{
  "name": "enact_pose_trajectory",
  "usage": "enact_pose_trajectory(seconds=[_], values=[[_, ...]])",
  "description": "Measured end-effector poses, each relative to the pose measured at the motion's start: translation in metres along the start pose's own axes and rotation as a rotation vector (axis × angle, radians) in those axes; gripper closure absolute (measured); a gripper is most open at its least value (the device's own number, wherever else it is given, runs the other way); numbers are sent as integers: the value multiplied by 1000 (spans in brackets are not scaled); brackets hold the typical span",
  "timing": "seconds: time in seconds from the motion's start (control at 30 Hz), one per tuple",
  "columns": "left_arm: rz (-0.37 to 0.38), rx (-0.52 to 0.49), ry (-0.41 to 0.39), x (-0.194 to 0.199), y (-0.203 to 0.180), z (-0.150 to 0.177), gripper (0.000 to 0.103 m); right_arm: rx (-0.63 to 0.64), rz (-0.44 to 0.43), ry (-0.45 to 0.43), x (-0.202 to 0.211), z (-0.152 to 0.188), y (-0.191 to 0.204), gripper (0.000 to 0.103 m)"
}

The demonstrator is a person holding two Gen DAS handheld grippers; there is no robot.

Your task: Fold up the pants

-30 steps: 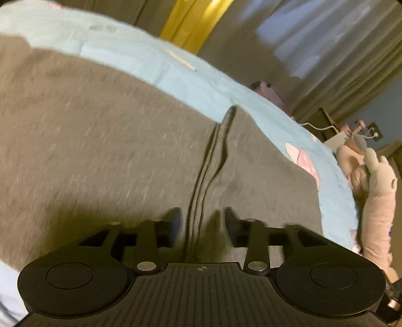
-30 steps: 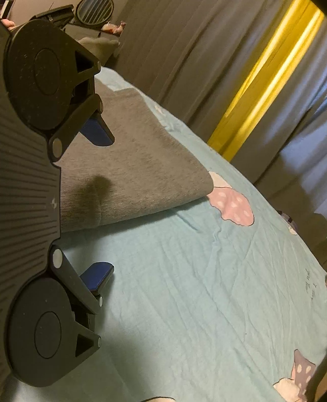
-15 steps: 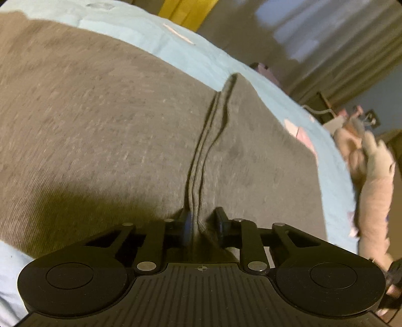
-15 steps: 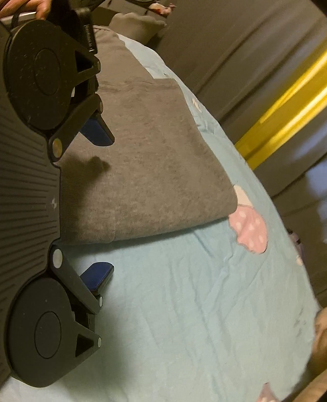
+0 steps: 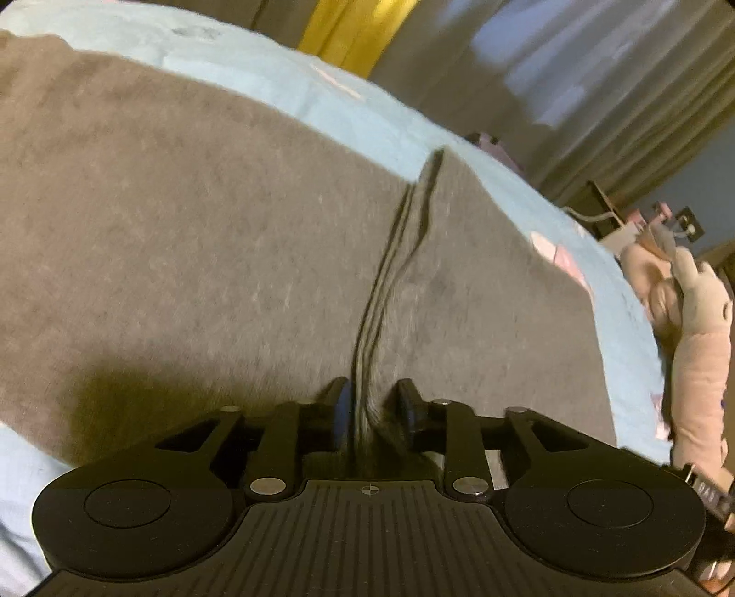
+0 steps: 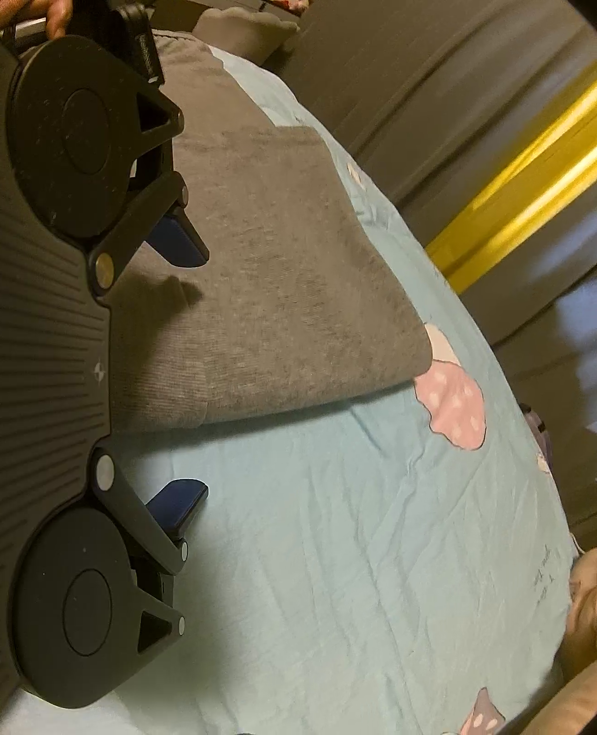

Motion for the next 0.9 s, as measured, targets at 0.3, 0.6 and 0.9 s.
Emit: enact_pose_trajectory(seconds=[0.3, 0.6, 0.9], values=[[-102, 437, -200, 49, 90, -39, 34, 258, 14, -111, 10, 8, 44, 4], [-321, 440, -397, 137, 198, -66, 28, 206, 82, 8, -30, 15, 36, 4], [-363, 537, -445, 158, 264, -84, 32, 206, 95, -40, -39, 12, 36, 4]])
Point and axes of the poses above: each gripper's, at about its wrist camera, not at the fingertips, and x roughly against the way its jaws point, y to its left, z to its underside, the point moved 6 cm from there along -x, roughly the way its jaws point, and after that the axes turned 12 degrees about -y, right-handed, at the moved point
